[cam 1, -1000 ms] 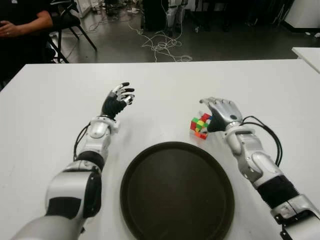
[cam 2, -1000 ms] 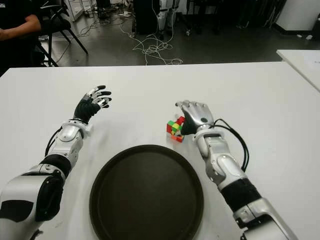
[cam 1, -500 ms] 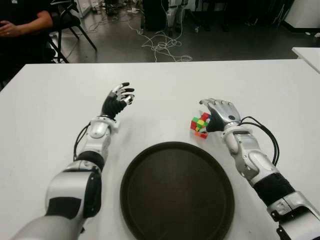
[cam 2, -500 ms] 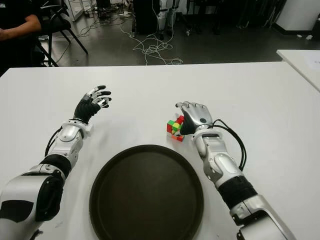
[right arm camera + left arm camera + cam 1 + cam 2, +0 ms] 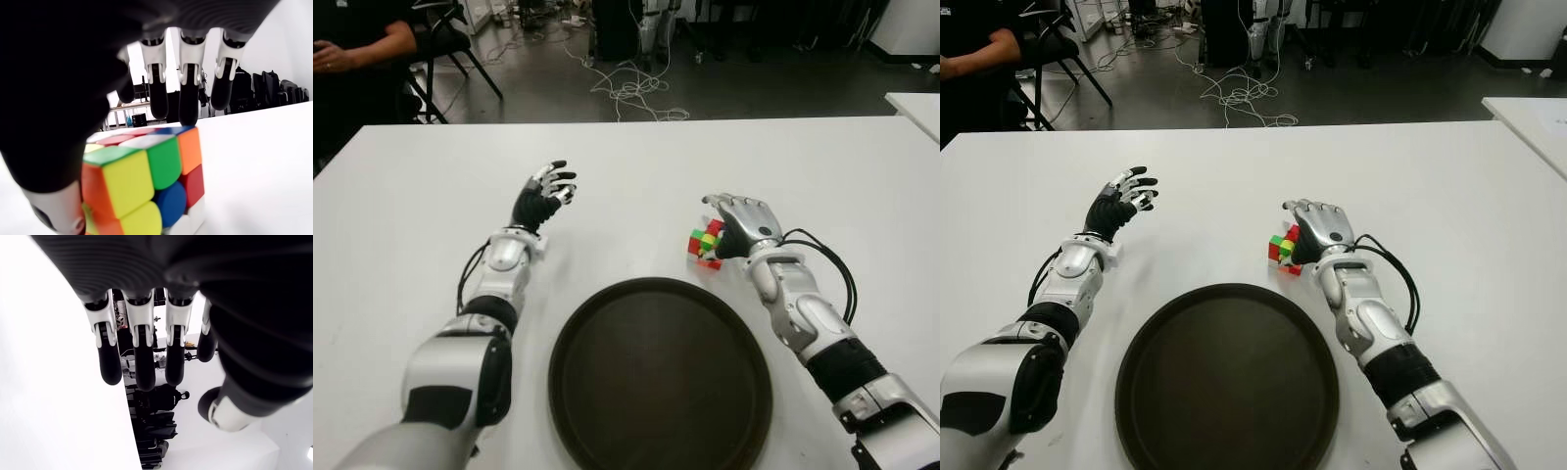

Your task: Pick up the Rubik's Cube and put it in the plate

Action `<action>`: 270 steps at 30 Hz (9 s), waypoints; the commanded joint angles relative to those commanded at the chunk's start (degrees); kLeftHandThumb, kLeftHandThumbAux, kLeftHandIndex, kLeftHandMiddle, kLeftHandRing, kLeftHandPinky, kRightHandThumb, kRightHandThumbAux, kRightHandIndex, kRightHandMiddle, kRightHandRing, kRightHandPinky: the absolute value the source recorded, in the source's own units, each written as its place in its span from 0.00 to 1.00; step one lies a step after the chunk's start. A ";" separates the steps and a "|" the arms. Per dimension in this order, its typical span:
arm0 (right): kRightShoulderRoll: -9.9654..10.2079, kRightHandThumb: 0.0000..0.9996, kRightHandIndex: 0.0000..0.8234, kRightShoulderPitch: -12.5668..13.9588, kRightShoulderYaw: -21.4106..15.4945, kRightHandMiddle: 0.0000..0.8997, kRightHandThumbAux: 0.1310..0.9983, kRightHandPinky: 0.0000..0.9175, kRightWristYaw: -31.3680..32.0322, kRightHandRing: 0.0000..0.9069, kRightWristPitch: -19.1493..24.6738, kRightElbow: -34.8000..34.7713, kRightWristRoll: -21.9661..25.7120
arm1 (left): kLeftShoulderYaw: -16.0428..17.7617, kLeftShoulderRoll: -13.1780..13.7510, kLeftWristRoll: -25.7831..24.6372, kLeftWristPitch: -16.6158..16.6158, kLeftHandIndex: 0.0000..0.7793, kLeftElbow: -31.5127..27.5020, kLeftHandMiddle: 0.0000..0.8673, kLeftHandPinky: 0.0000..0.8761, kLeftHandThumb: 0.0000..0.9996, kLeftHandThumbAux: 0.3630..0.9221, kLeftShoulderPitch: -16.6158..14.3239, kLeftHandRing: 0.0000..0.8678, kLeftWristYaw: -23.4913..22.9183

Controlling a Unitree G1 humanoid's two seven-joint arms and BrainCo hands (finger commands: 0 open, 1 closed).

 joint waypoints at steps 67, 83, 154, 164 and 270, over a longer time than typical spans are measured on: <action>3.30 0.70 0.50 -10.21 0.19 0.54 0.70 0.55 -24.32 0.53 -16.13 33.82 9.47 | -0.05 0.06 -0.13 -0.40 0.23 -0.07 0.31 0.33 0.12 0.63 0.21 0.31 0.01; 2.80 0.70 0.50 -9.93 -0.60 0.50 0.70 0.54 -26.78 0.51 -15.91 32.42 9.94 | -0.20 0.08 0.04 -0.40 0.23 -0.07 0.30 0.33 0.10 0.62 0.24 0.30 0.41; -0.77 0.70 0.52 13.06 -0.72 0.72 0.69 0.74 -4.96 0.74 -56.33 -7.37 20.93 | -0.18 0.71 -0.06 0.42 0.23 0.04 0.30 0.34 0.10 0.61 -0.17 0.30 0.00; -0.83 0.69 0.51 13.12 -1.87 0.71 0.69 0.74 0.50 0.74 -56.19 -7.86 21.43 | 0.10 0.70 -0.28 0.76 0.22 0.16 0.30 0.34 0.12 0.59 -0.19 0.30 -0.28; 9.17 0.05 0.30 0.11 -31.87 0.34 0.72 0.28 -5.08 0.30 -54.24 25.91 41.61 | -1.09 1.00 0.51 0.91 0.21 0.01 0.30 0.34 0.12 0.59 -0.31 0.31 1.20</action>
